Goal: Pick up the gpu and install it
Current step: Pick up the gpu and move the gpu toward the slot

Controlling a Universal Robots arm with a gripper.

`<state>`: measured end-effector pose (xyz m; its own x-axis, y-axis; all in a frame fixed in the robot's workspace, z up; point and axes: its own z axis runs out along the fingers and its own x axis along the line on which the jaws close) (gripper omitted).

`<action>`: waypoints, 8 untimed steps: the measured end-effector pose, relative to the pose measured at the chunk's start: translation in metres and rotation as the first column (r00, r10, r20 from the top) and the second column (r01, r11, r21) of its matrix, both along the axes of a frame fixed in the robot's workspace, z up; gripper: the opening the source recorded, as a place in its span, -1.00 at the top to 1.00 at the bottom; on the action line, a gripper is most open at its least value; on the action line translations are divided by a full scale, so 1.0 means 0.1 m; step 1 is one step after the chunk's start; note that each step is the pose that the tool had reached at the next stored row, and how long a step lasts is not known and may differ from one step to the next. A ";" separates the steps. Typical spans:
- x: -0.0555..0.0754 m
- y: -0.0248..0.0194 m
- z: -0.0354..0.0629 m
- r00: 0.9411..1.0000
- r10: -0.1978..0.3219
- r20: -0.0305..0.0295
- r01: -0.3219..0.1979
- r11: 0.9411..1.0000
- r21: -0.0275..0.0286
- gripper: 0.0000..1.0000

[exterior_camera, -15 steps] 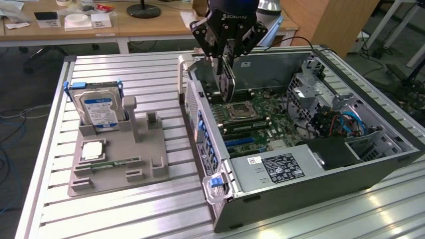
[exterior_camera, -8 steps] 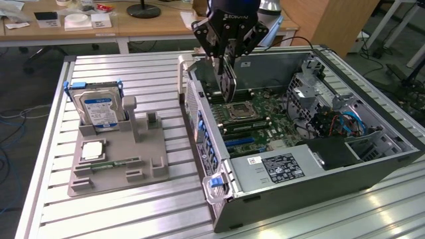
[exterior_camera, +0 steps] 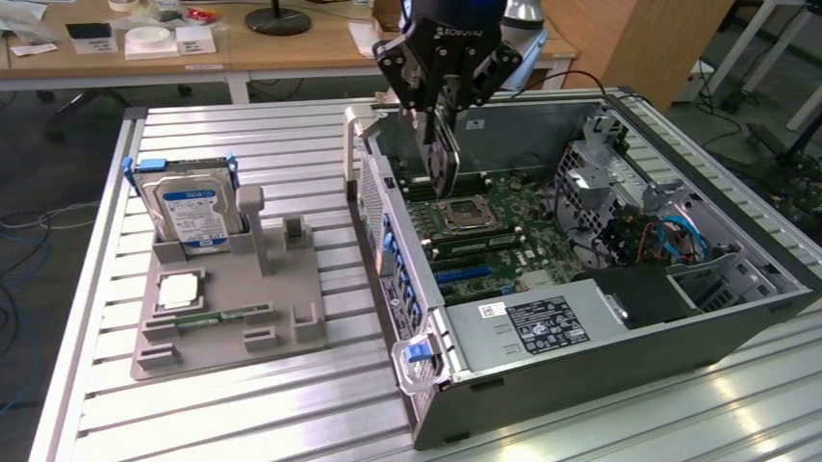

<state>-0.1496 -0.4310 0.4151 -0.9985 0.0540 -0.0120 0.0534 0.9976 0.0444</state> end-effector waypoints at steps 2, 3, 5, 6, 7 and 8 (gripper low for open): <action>0.01 0.000 0.000 1.000 0.000 0.000 0.000 1.000 0.000 0.47; 0.01 0.000 0.000 1.000 0.000 0.000 0.000 1.000 0.000 0.47; 0.01 0.000 0.000 1.000 0.000 0.000 0.000 1.000 0.000 0.47; 0.01 0.000 0.000 1.000 0.000 0.000 0.000 1.000 0.000 0.47; 0.02 0.000 0.000 1.000 0.000 0.000 0.000 1.000 0.000 0.47; 0.02 0.000 0.000 1.000 0.000 0.000 0.000 1.000 0.000 0.47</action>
